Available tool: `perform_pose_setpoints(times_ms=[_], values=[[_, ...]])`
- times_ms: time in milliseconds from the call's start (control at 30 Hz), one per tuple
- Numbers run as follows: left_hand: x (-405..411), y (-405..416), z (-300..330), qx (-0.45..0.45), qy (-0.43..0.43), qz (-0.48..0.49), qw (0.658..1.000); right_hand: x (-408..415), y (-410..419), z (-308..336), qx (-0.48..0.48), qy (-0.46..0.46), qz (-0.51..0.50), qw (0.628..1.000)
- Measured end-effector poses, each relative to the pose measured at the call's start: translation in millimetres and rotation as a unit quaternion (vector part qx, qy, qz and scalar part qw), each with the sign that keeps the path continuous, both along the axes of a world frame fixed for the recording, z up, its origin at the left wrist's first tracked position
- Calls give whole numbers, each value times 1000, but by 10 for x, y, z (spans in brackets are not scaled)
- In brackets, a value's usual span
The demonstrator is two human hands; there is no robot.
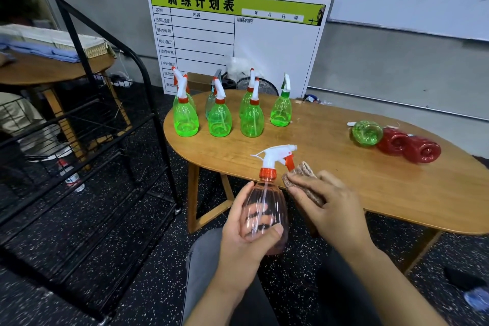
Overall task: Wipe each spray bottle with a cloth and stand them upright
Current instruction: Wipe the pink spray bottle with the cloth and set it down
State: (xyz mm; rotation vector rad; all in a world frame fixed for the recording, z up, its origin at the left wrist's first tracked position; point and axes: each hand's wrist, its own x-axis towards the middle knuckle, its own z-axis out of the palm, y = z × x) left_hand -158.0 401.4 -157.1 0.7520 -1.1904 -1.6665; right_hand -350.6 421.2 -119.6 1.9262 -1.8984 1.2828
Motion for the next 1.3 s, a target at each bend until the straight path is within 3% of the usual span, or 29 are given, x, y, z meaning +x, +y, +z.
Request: perform_pose_setpoints(times_ms=[200,500,800,1300], values=[[-27,30,2,-6,-4,-12,1000,22,-60,188,-67,-102,-10,993],[-13,3,8,6,1,3,1000,-26,41,-117,-27,-2,-22,999],[-17,16,10,1,-3,-7,1000,-152,-67,214,-71,-172,-9,983],[-6,-21,-78,-18,-17,-15,1000,-198,-347,241,-20,-236,-11,971]])
